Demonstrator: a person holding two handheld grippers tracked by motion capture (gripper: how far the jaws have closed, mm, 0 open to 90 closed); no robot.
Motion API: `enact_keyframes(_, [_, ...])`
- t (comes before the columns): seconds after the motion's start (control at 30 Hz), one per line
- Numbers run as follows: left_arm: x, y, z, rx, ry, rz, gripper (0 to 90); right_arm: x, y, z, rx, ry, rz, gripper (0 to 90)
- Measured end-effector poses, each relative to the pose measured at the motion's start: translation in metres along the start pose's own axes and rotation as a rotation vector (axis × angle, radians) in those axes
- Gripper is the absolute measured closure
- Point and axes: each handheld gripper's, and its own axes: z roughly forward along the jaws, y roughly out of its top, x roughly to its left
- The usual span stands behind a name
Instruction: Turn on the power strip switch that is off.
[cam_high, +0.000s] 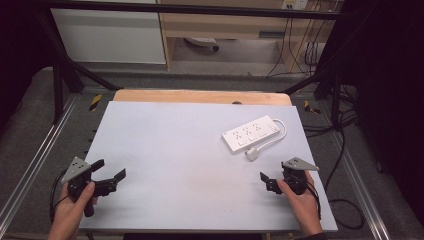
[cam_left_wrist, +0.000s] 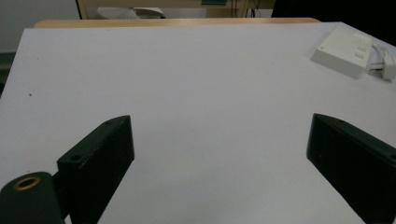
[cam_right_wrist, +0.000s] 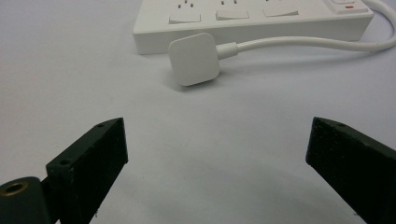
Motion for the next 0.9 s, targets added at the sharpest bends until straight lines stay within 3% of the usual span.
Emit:
enact_keyframes(0.07, [0.000, 0.003, 0.001, -0.012, 0.005, -0.024, 9.3, -0.001, 0.001, 0.000, -0.001, -0.002, 0.006, 6.0])
enact_keyframes(0.47, [-0.001, -0.002, -0.002, 0.003, -0.017, 0.030, 7.7, -0.007, 0.006, -0.010, -0.031, -0.013, 0.040, 5.8])
enact_keyframes(0.63, [-0.003, -0.002, 0.000, 0.017, -0.024, 0.034, 7.8, -0.006, 0.011, -0.015, -0.061, 0.014, 0.046, 5.3])
enact_keyframes(0.9, [-0.002, -0.003, -0.001, 0.020, -0.015, 0.039, 6.7, -0.004, 0.012, -0.018, -0.053, 0.005, 0.041, 5.0])
